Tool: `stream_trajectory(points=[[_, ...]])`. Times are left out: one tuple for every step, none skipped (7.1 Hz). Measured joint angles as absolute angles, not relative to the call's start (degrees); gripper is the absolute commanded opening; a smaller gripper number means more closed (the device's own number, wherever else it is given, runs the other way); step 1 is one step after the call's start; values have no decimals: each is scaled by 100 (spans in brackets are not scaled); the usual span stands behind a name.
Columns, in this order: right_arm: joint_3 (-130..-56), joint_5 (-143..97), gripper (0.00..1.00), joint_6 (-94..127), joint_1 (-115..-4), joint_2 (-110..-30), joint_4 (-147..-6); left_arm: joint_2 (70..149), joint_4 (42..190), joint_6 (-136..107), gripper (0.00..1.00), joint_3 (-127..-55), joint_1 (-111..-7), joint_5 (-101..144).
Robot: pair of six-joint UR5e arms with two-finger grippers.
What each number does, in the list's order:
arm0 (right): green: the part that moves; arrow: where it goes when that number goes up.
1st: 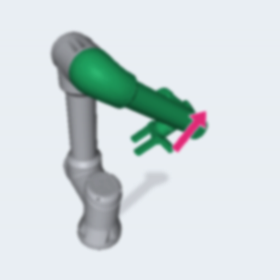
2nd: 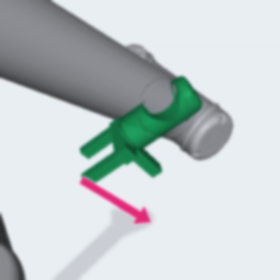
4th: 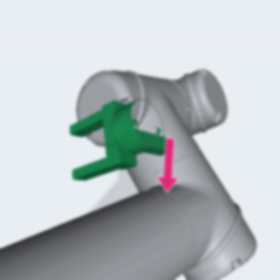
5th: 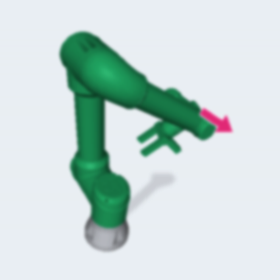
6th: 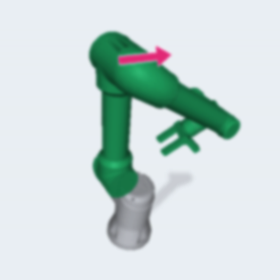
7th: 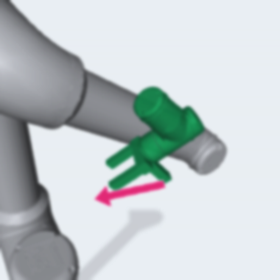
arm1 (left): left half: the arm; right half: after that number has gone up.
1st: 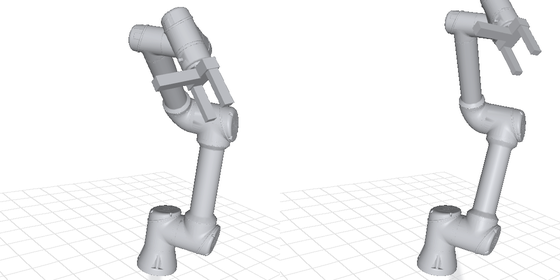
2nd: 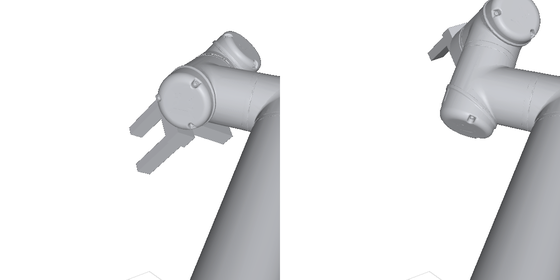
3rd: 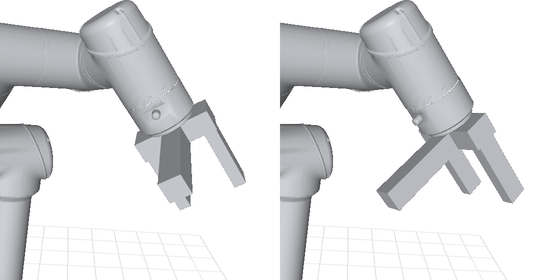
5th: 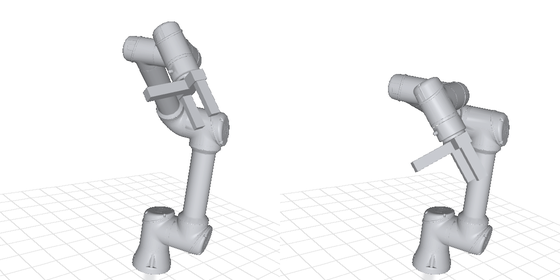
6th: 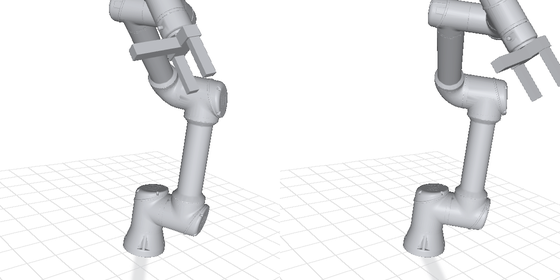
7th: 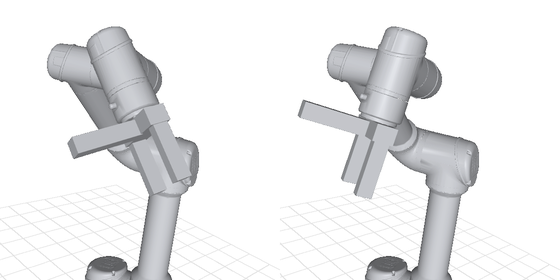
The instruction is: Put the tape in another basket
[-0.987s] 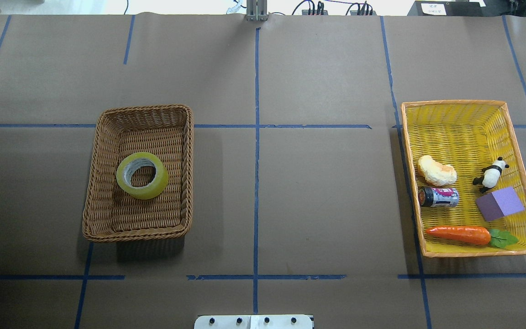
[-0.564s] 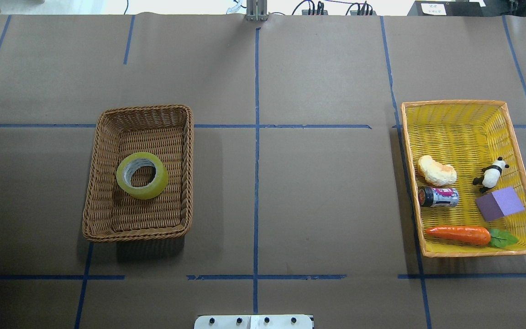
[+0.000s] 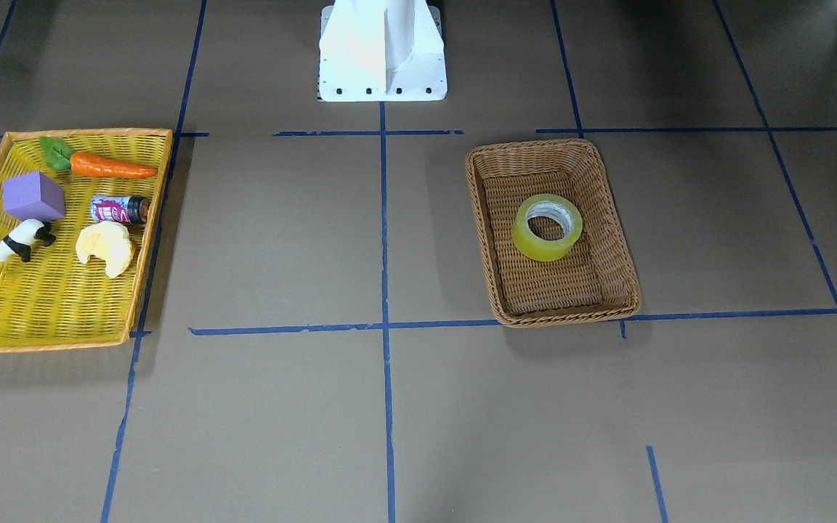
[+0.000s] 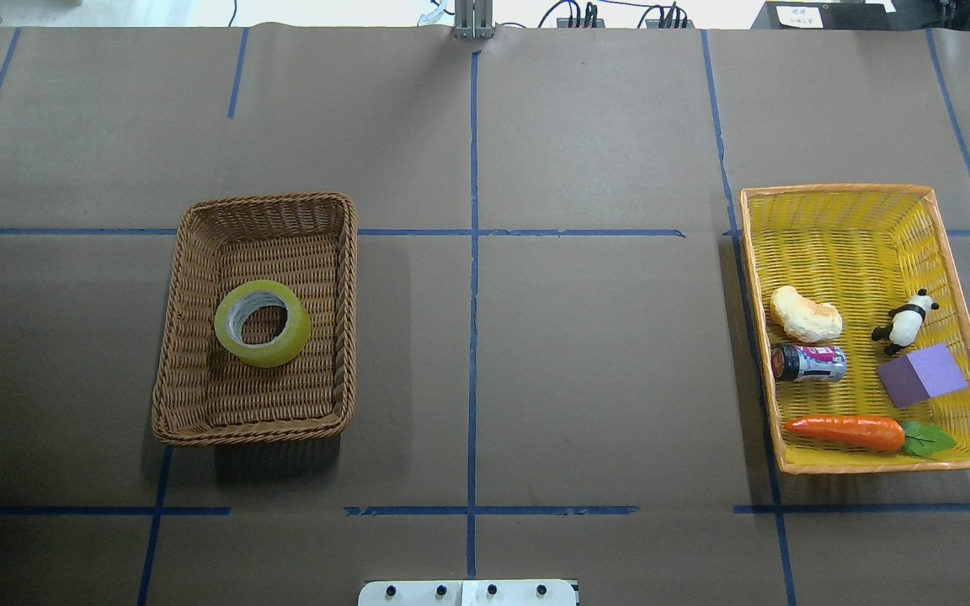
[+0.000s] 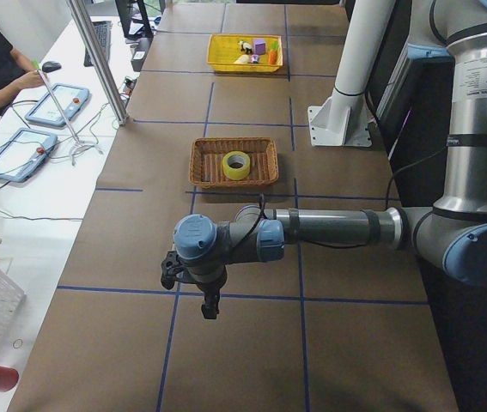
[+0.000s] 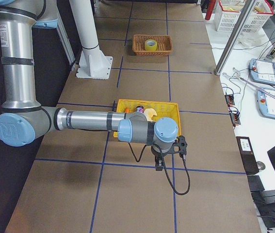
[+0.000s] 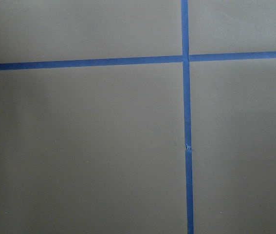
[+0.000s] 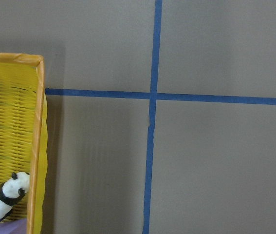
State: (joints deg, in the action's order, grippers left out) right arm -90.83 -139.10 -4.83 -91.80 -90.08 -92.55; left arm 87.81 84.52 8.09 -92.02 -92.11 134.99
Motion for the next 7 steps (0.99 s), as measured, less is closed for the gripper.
stream_trajectory(points=[[-9081,-13909,100,-483,-9182,-9009,-9255,8781,8454,809,100,-9202,-9211,13500],[-9079,-13907,100,-483,-9190,-9009,-9255,8782,8455,809,100,-9202,-9211,13500],[-9079,-13905,100,-483,-9196,-9005,-9255,8789,8455,811,100,-9191,-9211,13502],[-9079,-13905,100,-483,-9199,-8997,-9253,8796,8460,812,100,-9176,-9211,13506],[-9079,-13904,100,-483,-9201,-8994,-9249,8811,8467,812,100,-9154,-9211,13510],[-9080,-13904,100,-483,-9202,-8992,-9247,8829,8473,815,100,-9122,-9211,13514],[-9087,-13904,100,-483,-9202,-8992,-9246,8837,8480,816,100,-9096,-9211,13516]])
